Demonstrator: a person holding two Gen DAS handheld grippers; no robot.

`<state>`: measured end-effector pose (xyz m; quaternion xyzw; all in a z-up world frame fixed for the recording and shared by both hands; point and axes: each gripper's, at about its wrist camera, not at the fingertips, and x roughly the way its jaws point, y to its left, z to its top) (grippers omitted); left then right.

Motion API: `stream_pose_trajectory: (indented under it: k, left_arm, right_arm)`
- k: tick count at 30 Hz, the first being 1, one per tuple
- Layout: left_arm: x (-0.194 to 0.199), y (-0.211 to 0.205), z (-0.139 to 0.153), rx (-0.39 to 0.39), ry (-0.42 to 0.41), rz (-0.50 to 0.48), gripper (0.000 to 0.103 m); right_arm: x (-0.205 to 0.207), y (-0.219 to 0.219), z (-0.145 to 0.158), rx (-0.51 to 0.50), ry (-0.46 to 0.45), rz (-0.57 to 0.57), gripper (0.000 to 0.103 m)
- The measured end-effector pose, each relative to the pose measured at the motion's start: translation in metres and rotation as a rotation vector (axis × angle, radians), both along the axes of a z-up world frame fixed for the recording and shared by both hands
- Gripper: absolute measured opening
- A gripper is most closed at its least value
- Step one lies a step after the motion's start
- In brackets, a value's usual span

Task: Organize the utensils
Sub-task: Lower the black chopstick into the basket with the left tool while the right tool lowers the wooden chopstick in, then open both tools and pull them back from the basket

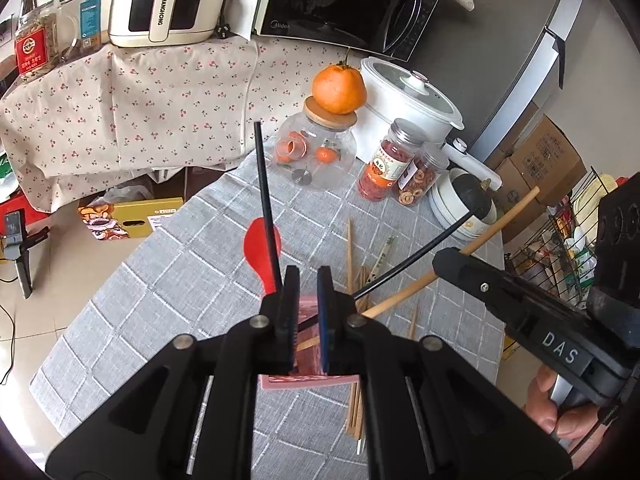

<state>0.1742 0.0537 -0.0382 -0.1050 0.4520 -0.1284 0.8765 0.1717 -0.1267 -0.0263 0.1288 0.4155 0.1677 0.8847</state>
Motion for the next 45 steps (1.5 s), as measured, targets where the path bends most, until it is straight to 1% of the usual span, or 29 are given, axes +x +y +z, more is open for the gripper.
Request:
stream_pose_trajectory:
  k: [6,8,12,13,14,19,23,25,27,29,30,32,33,35,37,42,45]
  left_arm:
    - [-0.005,0.002,0.006,-0.005,-0.016,0.006,0.01]
    - [-0.007,0.003,0.006,0.008,-0.017,0.007,0.017]
    - [-0.01,0.001,0.006,0.05,-0.023,0.012,0.023]
    - [-0.011,0.002,0.006,0.056,-0.025,0.014,0.027]
    - [-0.011,0.002,0.006,0.062,-0.026,0.017,0.032]
    - [-0.013,0.005,0.004,0.074,-0.017,0.031,0.039]
    - [-0.017,0.006,0.003,0.09,-0.009,0.032,0.049]
    - [-0.02,0.006,0.003,0.086,-0.002,0.026,0.052]
    - [-0.023,0.006,0.003,0.082,0.005,0.02,0.057]
    - [-0.027,0.005,0.003,0.086,0.006,0.017,0.063]
    - [-0.029,0.004,0.002,0.089,0.005,0.016,0.065]
    - [-0.033,0.002,0.002,0.093,0.006,0.015,0.072]
    - [-0.036,0.001,0.001,0.092,0.006,0.015,0.073]
    - [-0.04,-0.001,-0.001,0.091,0.01,0.022,0.076]
    - [-0.044,-0.002,-0.003,0.086,0.019,0.025,0.077]
    - [-0.056,-0.009,-0.008,0.075,0.041,0.022,0.08]
    - [-0.063,-0.017,-0.01,0.104,0.045,-0.004,0.08]
  right_arm:
    - [0.001,0.002,0.006,-0.003,0.004,0.027,0.007]
    - [0.003,0.004,0.004,-0.012,0.027,0.032,0.007]
    - [0.008,0.006,-0.006,-0.032,0.091,0.054,0.007]
    - [0.009,0.006,-0.009,-0.035,0.101,0.053,0.008]
    - [0.01,0.006,-0.011,-0.037,0.104,0.047,0.009]
    - [0.012,-0.002,-0.01,-0.005,0.101,0.014,0.011]
    - [0.007,-0.009,0.002,0.014,0.07,0.014,0.019]
    - [0.004,-0.013,0.007,0.018,0.06,0.013,0.021]
    - [-0.001,-0.019,0.014,0.019,0.051,0.012,0.026]
    - [-0.005,-0.026,0.019,0.014,0.042,0.007,0.039]
    - [-0.008,-0.03,0.022,0.011,0.037,0.003,0.042]
    - [-0.013,-0.039,0.025,0.001,0.031,-0.006,0.047]
    - [-0.016,-0.043,0.026,-0.007,0.032,-0.01,0.049]
    - [-0.021,-0.052,0.026,-0.023,0.036,-0.018,0.056]
    - [-0.026,-0.06,0.023,-0.04,0.042,-0.023,0.06]
    - [-0.038,-0.077,0.015,-0.094,0.069,-0.04,0.065]
    - [-0.044,-0.087,0.008,-0.11,0.097,-0.056,0.07]
